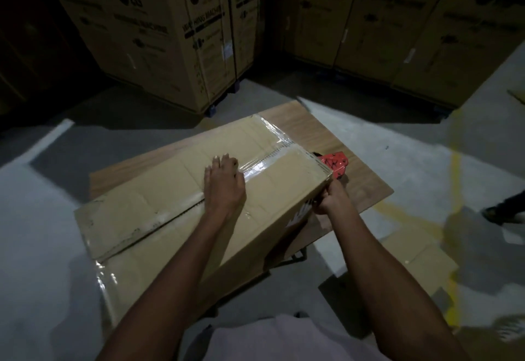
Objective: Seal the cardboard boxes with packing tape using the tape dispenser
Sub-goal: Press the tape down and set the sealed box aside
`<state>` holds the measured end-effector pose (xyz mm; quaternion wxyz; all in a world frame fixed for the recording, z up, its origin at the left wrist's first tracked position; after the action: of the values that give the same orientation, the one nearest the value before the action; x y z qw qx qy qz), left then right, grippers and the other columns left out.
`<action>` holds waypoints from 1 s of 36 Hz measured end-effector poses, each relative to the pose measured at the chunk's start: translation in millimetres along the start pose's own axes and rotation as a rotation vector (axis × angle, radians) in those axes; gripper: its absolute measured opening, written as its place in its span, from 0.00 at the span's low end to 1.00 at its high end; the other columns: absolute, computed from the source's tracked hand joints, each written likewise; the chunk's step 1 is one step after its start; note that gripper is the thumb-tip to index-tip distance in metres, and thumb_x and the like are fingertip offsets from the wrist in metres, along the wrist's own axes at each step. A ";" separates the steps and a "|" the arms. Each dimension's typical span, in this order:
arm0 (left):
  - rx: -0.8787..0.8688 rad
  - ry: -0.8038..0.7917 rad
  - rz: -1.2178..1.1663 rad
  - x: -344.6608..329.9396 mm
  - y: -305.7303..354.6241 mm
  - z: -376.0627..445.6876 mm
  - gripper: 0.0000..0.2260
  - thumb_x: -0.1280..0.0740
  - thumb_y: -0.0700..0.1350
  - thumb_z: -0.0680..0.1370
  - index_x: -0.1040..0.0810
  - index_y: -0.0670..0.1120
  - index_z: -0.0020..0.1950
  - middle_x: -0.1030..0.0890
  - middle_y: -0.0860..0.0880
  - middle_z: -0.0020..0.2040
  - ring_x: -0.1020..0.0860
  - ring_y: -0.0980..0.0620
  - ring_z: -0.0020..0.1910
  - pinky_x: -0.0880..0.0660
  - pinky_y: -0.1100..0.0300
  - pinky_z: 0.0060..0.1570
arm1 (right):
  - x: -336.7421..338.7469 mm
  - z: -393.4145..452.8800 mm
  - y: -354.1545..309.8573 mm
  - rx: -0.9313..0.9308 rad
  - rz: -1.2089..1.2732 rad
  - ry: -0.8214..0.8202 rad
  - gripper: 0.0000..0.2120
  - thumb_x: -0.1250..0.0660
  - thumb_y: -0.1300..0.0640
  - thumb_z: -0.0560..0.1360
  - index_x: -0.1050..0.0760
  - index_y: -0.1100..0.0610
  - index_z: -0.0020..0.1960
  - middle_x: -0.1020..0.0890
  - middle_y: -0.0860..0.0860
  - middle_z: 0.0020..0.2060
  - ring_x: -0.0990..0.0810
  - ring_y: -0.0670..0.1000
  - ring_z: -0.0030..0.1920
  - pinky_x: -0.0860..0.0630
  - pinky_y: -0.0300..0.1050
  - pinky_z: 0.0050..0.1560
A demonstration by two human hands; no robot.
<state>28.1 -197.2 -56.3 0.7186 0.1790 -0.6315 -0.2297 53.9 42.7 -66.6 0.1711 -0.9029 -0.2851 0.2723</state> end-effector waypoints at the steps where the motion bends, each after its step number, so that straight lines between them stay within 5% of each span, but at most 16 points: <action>1: -0.010 -0.005 -0.010 0.8 -1.9 0.1 0.18 0.42 0.45 0.84 0.27 0.42 0.73 0.33 0.43 0.78 0.40 0.43 0.79 0.49 0.47 0.79 | -4.2 -1.0 6.1 0.047 0.074 0.008 0.21 0.34 0.48 0.82 0.16 0.60 0.37 0.16 0.55 0.28 0.17 0.53 0.24 0.23 0.43 0.21; 3: -0.029 -0.019 -0.034 2.4 -6.4 1.8 0.18 0.41 0.45 0.84 0.27 0.41 0.72 0.32 0.42 0.77 0.40 0.43 0.79 0.48 0.47 0.79 | -7.1 -0.5 21.6 0.147 0.207 0.089 0.20 0.40 0.42 0.84 0.18 0.56 0.53 0.14 0.55 0.38 0.16 0.54 0.34 0.21 0.43 0.30; 6: -0.045 -0.037 -0.094 6.4 -11.6 4.4 0.17 0.39 0.45 0.83 0.27 0.41 0.71 0.28 0.41 0.74 0.36 0.41 0.76 0.45 0.46 0.77 | -5.7 -20.8 56.5 0.230 0.255 0.193 0.18 0.39 0.38 0.83 0.25 0.52 0.47 0.19 0.51 0.31 0.21 0.50 0.27 0.29 0.35 0.21; 9: -0.054 -0.044 -0.222 14.5 -19.0 4.1 0.20 0.36 0.43 0.81 0.28 0.41 0.73 0.24 0.40 0.69 0.29 0.39 0.69 0.36 0.44 0.73 | -7.9 -47.0 106.4 0.232 0.122 0.157 0.21 0.35 0.35 0.79 0.21 0.51 0.58 0.14 0.54 0.49 0.16 0.55 0.47 0.23 0.41 0.24; 14: -0.052 0.002 -0.250 36.3 -49.1 2.6 0.29 0.32 0.45 0.79 0.37 0.43 0.78 0.22 0.39 0.68 0.23 0.38 0.64 0.26 0.47 0.64 | -23.6 -75.6 178.0 0.199 -0.234 0.041 0.37 0.30 0.34 0.77 0.35 0.51 0.79 0.19 0.52 0.65 0.19 0.55 0.61 0.18 0.56 0.55; 19: 0.075 0.010 -0.131 63.1 -98.9 6.4 0.37 0.34 0.52 0.80 0.49 0.46 0.83 0.34 0.39 0.77 0.36 0.39 0.76 0.45 0.45 0.77 | -40.1 -76.6 204.4 0.428 -0.397 0.114 0.31 0.21 0.50 0.75 0.36 0.51 0.68 0.21 0.49 0.63 0.22 0.42 0.53 0.22 0.55 0.60; 23: 0.149 0.018 -0.038 87.6 -137.4 2.5 0.38 0.34 0.57 0.80 0.47 0.44 0.82 0.37 0.37 0.79 0.43 0.38 0.79 0.52 0.43 0.78 | -42.9 -78.4 210.5 0.570 -0.347 0.116 0.18 0.21 0.56 0.75 0.29 0.49 0.55 0.18 0.52 0.62 0.17 0.51 0.58 0.21 0.59 0.67; 28: 0.147 -0.056 0.051 106.4 -162.5 -3.5 0.38 0.36 0.65 0.78 0.41 0.45 0.80 0.26 0.38 0.70 0.31 0.37 0.70 0.42 0.44 0.72 | -40.0 -79.5 207.4 0.567 -0.393 0.096 0.16 0.21 0.54 0.76 0.27 0.49 0.57 0.16 0.52 0.60 0.16 0.56 0.60 0.20 0.63 0.65; 36: 0.241 -0.121 0.208 124.9 -150.3 -41.3 0.55 0.37 0.80 0.66 0.45 0.46 0.81 0.28 0.36 0.70 0.31 0.36 0.70 0.37 0.41 0.67 | -36.5 -93.8 182.1 0.555 -0.552 0.132 0.16 0.23 0.53 0.76 0.21 0.53 0.62 0.15 0.54 0.58 0.15 0.55 0.56 0.18 0.60 0.61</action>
<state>65.5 -392.9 -41.2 0.6724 0.1831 -0.7118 -0.0872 160.8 -135.8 -62.4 0.4932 -0.7275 -0.4209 0.2244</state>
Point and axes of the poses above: each hand's wrist, its own z-axis towards the middle knuckle, its own x-axis out of the back of the hand, y = z × x, the point moved 1 cm from there along z, towards the middle knuckle
